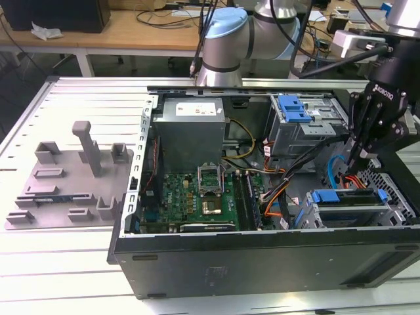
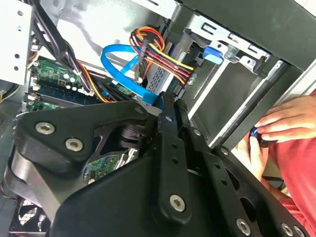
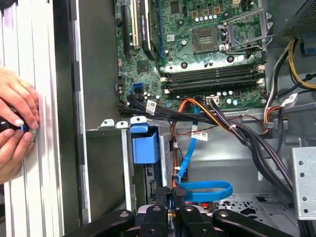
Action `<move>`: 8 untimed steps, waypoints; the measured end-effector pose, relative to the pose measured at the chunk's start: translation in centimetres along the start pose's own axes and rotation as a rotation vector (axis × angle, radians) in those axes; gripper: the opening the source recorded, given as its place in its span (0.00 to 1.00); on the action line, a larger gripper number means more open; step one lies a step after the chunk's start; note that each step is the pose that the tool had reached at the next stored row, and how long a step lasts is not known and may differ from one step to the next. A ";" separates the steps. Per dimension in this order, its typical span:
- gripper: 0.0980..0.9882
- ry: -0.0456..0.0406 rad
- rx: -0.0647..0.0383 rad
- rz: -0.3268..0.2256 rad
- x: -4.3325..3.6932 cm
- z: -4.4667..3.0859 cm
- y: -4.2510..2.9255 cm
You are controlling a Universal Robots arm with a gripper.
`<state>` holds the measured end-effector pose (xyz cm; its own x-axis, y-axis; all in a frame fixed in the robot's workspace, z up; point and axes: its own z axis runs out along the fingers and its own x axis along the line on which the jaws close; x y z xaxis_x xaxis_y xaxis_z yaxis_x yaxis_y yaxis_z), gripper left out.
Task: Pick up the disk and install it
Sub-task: 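Insert the second disk wire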
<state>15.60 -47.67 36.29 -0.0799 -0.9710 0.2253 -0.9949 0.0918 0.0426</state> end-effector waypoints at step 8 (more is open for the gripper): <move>0.07 -0.0399 0.016 0.002 1.85 0.55 0.21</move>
<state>15.20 -49.56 36.18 -0.0839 -0.9789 0.1864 -0.9956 0.0904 0.0267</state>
